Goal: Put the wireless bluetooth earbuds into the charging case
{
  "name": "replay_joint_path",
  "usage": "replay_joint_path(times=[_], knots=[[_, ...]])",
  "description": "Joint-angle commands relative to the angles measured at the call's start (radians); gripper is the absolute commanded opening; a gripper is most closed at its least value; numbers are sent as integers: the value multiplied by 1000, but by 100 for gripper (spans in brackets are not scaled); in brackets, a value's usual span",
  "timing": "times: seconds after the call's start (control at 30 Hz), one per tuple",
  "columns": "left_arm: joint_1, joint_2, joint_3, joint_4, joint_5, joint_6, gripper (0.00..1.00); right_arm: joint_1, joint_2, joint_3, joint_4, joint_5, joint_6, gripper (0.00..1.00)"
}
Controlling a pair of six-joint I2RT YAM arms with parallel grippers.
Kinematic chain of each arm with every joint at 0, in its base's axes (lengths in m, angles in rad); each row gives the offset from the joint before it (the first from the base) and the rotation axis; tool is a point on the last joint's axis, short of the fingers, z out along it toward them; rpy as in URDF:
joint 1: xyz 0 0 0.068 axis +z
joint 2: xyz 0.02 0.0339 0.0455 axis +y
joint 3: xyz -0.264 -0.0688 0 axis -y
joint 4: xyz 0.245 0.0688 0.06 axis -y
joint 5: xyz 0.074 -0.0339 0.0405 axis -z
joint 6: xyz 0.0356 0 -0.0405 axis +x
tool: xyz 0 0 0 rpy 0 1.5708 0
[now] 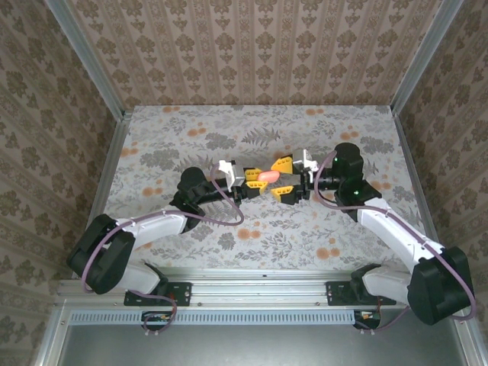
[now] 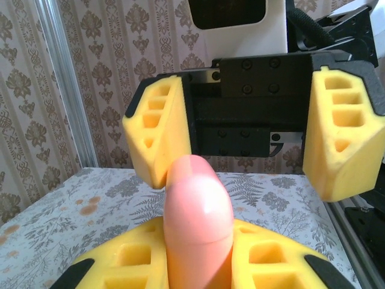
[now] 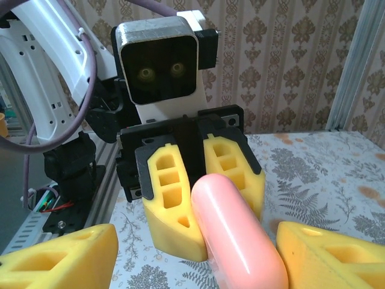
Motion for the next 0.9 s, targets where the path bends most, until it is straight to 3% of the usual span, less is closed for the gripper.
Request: replay_joint_path(times=[0.0, 0.3, 0.4, 0.53, 0.87], knots=[[-5, -24, -5, 4, -6, 13, 9, 6, -29, 11, -24, -35, -33, 71], [-4, -34, 0, 2, 16, 1, 9, -75, -98, 14, -44, -29, -47, 71], [-4, -40, -3, 10, 17, -11, 9, -107, -105, 51, -127, -53, -102, 71], [-4, -37, -12, 45, 23, -39, 9, -110, -73, 116, -274, -91, -209, 68], [-5, -28, -14, 74, 29, -60, 9, -78, 47, 157, -249, -166, -219, 65]])
